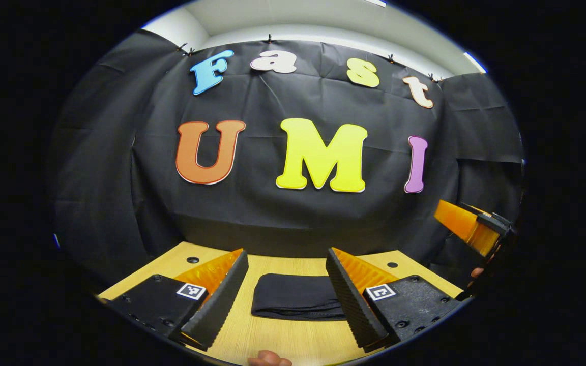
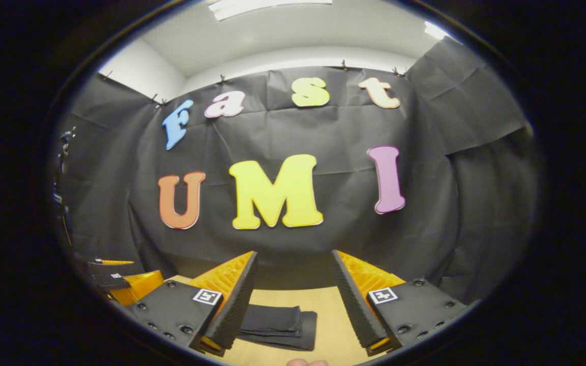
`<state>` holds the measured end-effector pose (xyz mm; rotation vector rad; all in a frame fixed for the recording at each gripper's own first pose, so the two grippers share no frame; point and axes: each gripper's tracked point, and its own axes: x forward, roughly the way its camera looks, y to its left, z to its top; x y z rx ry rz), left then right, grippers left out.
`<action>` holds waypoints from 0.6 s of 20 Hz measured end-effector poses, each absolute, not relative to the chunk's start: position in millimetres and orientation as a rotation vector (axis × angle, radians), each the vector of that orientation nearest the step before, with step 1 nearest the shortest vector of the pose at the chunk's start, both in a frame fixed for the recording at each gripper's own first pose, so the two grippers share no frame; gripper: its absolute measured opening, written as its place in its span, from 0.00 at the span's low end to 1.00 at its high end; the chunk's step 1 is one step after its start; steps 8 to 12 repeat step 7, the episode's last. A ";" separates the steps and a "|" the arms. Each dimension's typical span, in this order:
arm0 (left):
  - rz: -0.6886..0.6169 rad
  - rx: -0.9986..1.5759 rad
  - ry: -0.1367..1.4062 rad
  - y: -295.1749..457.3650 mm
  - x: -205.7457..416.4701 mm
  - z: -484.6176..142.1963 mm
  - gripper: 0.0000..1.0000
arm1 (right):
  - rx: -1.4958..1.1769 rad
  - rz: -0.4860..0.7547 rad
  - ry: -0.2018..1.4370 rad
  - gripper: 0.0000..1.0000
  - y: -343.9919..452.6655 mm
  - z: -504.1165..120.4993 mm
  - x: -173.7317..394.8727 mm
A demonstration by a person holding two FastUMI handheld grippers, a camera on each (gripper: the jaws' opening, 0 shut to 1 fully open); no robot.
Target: Grasp the waist and the cuffs of the jeans and fold them to make the two legs overlap; first hold the waist and fold one-third of the jeans toward the cuffs, then hold the cuffs and fold the remaining one-third in the same direction to finish folding.
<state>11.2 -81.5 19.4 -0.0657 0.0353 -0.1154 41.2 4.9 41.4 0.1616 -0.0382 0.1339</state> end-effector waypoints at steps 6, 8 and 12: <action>-0.078 -0.058 -0.040 -56.1 10.5 33.1 0.98 | 0.117 0.180 -0.017 0.89 35.2 26.9 27.5; -0.081 -0.076 -0.043 -56.8 9.5 32.6 1.00 | 0.118 0.187 -0.007 0.89 38.0 24.4 25.7; -0.081 -0.076 -0.043 -56.8 9.5 32.6 1.00 | 0.118 0.187 -0.007 0.89 38.0 24.4 25.7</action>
